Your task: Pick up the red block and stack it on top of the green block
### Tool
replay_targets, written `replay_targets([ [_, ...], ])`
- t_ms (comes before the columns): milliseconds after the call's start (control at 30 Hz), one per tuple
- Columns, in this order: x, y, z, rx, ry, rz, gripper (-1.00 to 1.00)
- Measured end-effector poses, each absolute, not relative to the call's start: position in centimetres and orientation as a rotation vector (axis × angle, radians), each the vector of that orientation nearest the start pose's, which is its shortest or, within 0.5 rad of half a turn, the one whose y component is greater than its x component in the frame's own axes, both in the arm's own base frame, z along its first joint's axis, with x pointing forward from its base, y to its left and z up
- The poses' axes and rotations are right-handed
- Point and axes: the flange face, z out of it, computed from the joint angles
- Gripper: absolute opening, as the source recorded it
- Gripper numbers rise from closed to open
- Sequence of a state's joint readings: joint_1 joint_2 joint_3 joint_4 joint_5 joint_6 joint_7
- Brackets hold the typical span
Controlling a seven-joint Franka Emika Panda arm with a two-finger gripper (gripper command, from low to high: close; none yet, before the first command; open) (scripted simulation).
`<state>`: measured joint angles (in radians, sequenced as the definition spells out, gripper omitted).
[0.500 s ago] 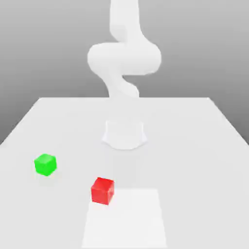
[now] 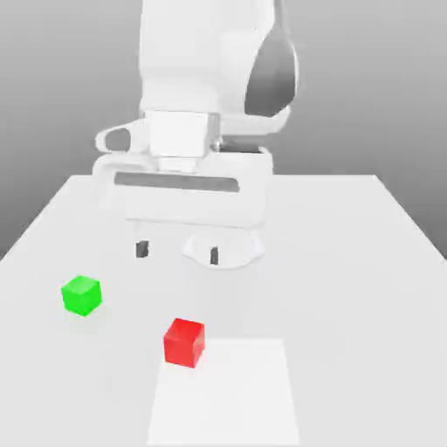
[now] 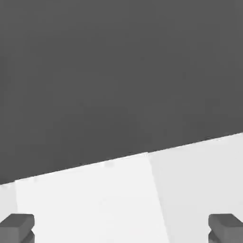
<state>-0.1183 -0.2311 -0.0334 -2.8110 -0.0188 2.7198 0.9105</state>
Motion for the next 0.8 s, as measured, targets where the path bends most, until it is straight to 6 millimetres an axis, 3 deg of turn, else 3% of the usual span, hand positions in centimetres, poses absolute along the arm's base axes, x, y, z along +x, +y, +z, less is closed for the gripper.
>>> replay_targets([
  [100,34.8,-6.1,21.3,-2.68,1.62,-0.038,0.0],
  [300,33.9,-6.2,15.1,-2.68,1.639,-0.001,0.0],
  [333,33.8,-6.2,14.5,-2.68,1.639,0.0,-1.0],
  [567,33.8,-6.2,14.6,-2.681,1.639,-0.001,-1.0],
  [800,33.8,-6.2,20.0,-2.68,1.639,-0.001,-1.0],
])
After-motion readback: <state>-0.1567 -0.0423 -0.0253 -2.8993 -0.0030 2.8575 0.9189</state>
